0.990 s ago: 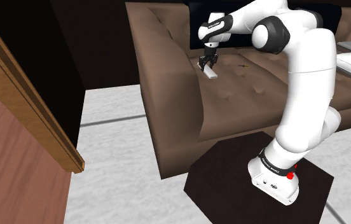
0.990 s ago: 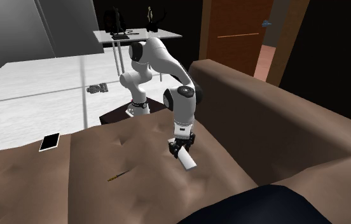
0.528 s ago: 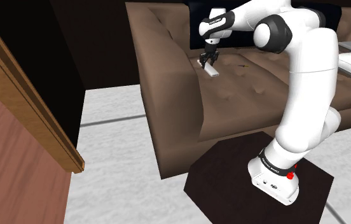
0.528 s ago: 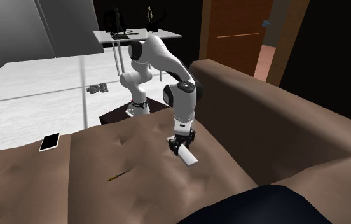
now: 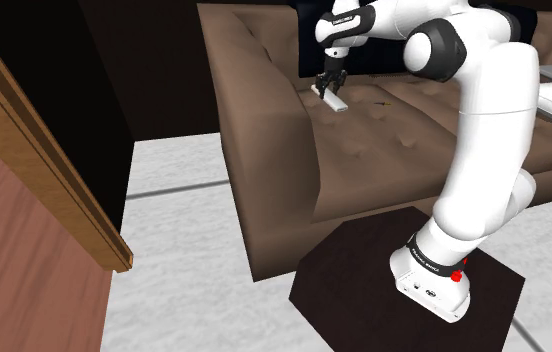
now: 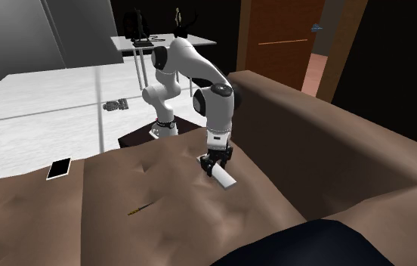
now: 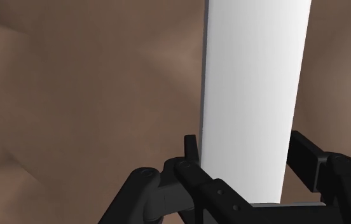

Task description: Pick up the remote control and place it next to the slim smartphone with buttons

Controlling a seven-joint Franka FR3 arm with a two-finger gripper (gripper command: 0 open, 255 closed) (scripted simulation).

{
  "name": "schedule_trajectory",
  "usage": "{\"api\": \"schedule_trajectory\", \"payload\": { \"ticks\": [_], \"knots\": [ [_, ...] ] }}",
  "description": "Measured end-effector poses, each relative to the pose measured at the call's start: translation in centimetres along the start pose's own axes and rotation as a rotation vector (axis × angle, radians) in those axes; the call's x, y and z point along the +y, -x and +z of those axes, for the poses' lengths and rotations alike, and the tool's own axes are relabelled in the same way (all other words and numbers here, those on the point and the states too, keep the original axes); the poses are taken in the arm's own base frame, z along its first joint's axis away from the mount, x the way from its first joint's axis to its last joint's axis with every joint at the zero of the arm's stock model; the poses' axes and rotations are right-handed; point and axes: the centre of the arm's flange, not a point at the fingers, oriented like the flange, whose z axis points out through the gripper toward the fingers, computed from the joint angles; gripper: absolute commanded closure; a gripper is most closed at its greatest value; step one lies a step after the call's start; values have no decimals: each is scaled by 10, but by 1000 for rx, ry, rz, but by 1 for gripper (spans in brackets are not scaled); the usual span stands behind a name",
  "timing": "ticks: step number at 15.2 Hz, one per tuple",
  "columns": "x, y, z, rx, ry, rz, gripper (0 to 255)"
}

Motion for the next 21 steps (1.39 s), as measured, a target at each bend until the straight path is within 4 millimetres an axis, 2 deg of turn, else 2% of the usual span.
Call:
{"api": "schedule_trajectory", "payload": {
  "ticks": [6, 8, 18, 21],
  "knots": [
    [2, 0, -30, 0, 0, 0, 255],
    [15, 9, -34, 0, 0, 0, 255],
    [125, 71, -34, -1, 0, 1, 255],
    [159, 96, -38, 0, 0, 2, 255]
  ]
}}
